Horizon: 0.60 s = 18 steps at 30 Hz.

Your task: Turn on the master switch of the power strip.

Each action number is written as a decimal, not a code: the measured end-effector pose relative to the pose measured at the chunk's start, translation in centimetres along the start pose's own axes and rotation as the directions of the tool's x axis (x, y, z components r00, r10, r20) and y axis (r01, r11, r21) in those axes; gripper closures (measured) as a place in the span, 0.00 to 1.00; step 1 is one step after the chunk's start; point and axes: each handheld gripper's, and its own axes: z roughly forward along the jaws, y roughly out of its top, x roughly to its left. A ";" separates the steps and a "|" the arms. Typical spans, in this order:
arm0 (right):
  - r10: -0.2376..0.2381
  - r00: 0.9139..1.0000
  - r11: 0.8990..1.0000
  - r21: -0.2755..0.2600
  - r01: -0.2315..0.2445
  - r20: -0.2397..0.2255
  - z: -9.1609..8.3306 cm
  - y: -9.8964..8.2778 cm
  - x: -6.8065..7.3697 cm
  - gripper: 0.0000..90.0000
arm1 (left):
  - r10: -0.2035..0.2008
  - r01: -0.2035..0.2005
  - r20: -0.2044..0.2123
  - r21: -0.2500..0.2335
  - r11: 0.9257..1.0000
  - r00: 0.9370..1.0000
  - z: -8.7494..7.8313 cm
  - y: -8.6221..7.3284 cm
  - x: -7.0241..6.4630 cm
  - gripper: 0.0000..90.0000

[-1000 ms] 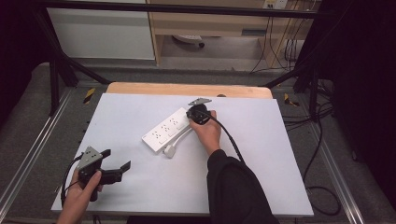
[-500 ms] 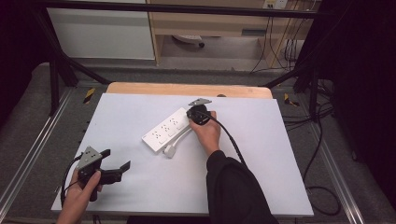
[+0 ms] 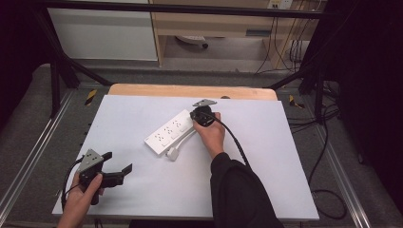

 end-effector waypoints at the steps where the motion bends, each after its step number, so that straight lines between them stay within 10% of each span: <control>1: 0.002 1.000 1.000 -0.001 -0.002 0.000 0.0 0.0 0.0 1.00 | 0.001 -0.001 0.000 0.001 1.000 1.000 0.0 0.0 0.0 0.07; 18: 0.017 1.000 1.000 -0.016 -0.017 -0.016 -0.7 0.4 -0.2 0.97 | 0.001 -0.001 0.000 0.002 1.000 1.000 0.0 0.0 0.0 0.07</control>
